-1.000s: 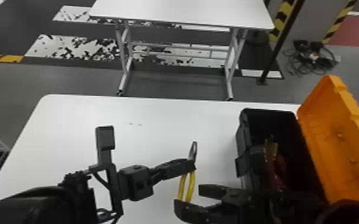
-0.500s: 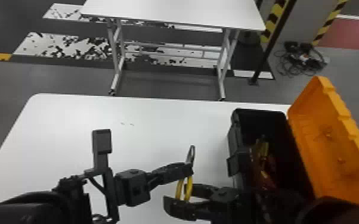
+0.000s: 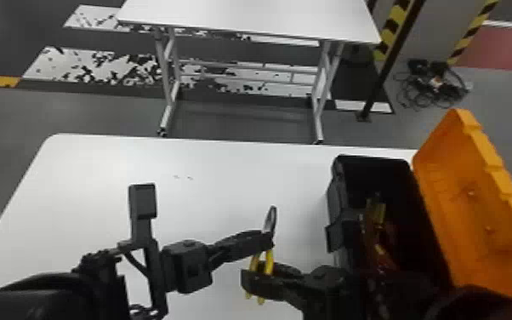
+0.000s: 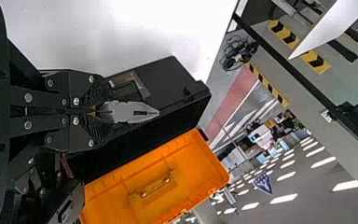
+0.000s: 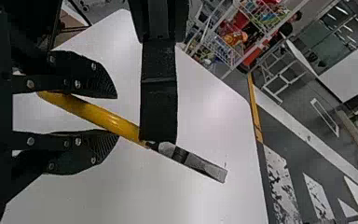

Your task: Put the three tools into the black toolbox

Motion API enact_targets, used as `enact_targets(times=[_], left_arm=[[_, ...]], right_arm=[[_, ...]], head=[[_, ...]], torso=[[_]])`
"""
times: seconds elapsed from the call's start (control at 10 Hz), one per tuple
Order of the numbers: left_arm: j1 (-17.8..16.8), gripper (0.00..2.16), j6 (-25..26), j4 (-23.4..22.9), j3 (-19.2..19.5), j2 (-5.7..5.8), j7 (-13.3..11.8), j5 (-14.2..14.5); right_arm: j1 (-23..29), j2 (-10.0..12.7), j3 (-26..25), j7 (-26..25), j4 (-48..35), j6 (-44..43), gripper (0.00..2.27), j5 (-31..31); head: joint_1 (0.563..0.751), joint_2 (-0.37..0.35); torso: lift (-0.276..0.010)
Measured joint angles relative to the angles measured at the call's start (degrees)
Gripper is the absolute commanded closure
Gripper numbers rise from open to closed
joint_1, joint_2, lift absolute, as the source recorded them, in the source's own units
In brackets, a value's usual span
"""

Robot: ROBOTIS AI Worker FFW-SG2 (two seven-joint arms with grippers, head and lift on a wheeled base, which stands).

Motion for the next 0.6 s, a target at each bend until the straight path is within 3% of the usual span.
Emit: enact_targets(times=[0.2,0.4,0.6], left_arm=[[0.18,1.36,0.04,-0.05,0.31,0.14,-0.22,0.13],[0.82,0.01,-0.68,0.0,1.12,0.16,-1.23,0.34],[2.08,0.02,-2.18,-0.32,2.91,0.17,-3.22,1.22]], right_arm=[[0.59,0.0,0.37,-1.1,-0.18,-1.76,2.24,0.78],[0.86,0.02,0.86,-2.32,-0.41,-2.32,2.25,2.7],[0.9,0.02,1.41,-3.84,-0.43,-2.49,2.25,4.37]], head=[[0.695,-0.07],[0.695,-0.07],[0.695,-0.065]], torso=[[-0.051],[-0.051],[-0.051]])
